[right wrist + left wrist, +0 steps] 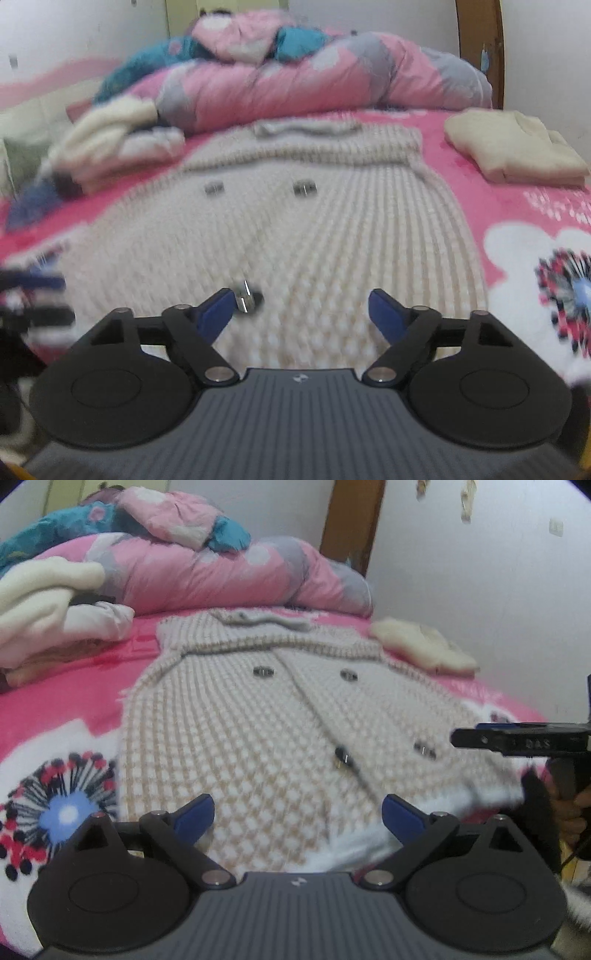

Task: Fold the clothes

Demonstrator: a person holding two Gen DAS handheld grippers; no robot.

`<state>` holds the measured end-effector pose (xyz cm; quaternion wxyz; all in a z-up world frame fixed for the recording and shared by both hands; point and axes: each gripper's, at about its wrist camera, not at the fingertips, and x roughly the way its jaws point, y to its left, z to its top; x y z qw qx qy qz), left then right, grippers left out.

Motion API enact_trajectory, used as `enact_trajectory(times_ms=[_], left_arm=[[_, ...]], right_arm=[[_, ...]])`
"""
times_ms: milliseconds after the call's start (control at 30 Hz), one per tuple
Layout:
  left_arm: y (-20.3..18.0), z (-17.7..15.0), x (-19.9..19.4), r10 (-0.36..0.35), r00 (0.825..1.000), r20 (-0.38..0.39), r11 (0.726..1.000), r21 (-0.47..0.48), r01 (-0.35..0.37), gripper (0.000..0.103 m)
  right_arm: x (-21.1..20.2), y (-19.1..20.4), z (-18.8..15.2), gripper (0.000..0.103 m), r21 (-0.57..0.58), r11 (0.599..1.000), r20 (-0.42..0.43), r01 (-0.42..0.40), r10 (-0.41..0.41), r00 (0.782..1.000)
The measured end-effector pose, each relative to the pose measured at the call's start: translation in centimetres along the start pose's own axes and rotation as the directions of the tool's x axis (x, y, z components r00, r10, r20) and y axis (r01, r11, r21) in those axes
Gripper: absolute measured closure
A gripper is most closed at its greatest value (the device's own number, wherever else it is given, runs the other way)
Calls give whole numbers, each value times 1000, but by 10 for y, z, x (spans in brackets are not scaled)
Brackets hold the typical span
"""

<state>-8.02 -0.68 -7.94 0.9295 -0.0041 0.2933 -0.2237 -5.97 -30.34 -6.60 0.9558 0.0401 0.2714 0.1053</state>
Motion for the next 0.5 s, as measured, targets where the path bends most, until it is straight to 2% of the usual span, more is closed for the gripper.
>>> enact_trajectory(times_ms=[67, 133, 200, 300, 433, 500], left_arm=[[-4, 8, 5, 44, 999, 14, 999, 13, -44, 7], [-5, 13, 7, 49, 998, 35, 999, 4, -50, 9], [-4, 13, 7, 43, 998, 40, 999, -20, -42, 9], [2, 8, 6, 56, 998, 29, 998, -38, -55, 12], [17, 3, -3, 67, 997, 37, 996, -60, -64, 15], [23, 3, -9, 78, 995, 55, 995, -71, -74, 15]], right_arm=[[7, 9, 16, 30, -23, 1000, 33, -12, 13, 999], [17, 21, 26, 30, -54, 998, 52, -34, 37, 998], [35, 30, 29, 35, -69, 995, 30, -67, 69, 997], [56, 31, 13, 43, -80, 993, -67, -82, 77, 995], [29, 11, 10, 46, -53, 995, -51, -86, 83, 995], [16, 1, 9, 52, -40, 995, -43, -88, 86, 995]])
